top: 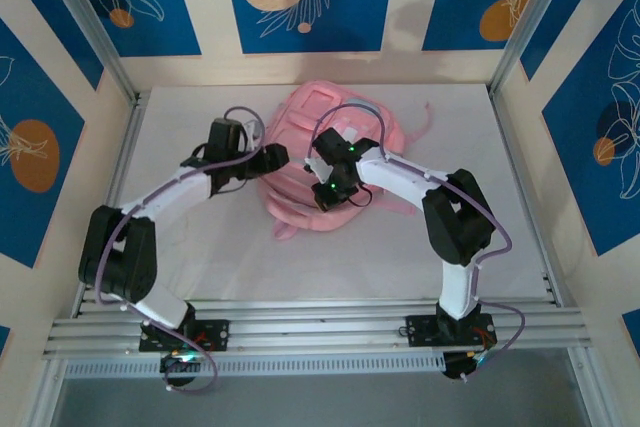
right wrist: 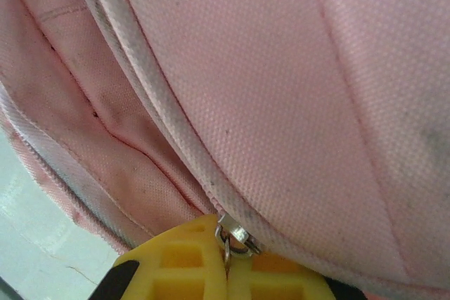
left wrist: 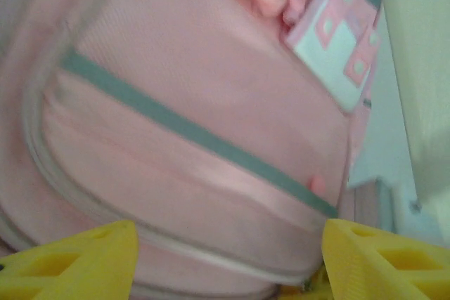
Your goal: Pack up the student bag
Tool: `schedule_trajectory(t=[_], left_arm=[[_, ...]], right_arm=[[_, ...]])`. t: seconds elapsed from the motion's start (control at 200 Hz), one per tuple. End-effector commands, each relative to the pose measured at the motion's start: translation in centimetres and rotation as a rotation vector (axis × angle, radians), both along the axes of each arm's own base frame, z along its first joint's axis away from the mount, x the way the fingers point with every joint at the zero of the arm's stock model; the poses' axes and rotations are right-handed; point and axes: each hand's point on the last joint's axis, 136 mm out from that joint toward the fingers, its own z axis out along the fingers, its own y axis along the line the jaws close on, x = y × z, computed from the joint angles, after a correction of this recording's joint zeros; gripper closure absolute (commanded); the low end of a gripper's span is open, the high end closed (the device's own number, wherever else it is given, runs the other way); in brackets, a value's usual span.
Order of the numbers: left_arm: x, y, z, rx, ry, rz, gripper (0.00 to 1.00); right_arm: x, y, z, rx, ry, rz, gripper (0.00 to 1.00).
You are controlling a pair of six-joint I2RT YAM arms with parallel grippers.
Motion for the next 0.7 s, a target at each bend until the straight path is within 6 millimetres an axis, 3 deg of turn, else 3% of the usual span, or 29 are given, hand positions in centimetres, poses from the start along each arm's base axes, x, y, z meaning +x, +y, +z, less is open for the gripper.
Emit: schedule_trajectory(t=[0.0,0.145,0.285,0.42,0.49,0.585,0.695], left_arm=[[-1.9,0.3,-4.0,-0.075,0.143,0.111,0.3],[-4.0,-0.5,-5.5,-0.16,0.2,0.198,0.27],[-4.2,-1.7,-6.2,-0.11,0.186,0.22,0.23],[-4.2,-1.8,-9.4,-0.071,0.24,0.24,0.24],[-4.6,-1.1,-11.6,-0.017,0.283,0.248,0.24],[-5.3,0.0,-14.0,0.018,0.337,0.251,0.25],[-5.7,0.9,-15.0,0.028,0.367,0.248,0.26]], right_arm=[[-0.2,1.9,0.9,0.087,0.015,-0.003,1.0],[-0.6,1.5,0.3,0.081,0.026,-0.043,1.0],[-1.3,1.5,-0.9,0.066,0.031,-0.065,1.0],[-1.9,1.1,-1.6,0.03,0.026,-0.066,1.0],[-1.8,-0.3,-2.0,-0.056,-0.008,-0.045,1.0],[-1.2,-3.7,-2.6,-0.224,-0.066,-0.018,1.0],[0.6,-7.2,-2.3,-0.342,-0.114,-0.02,1.0]])
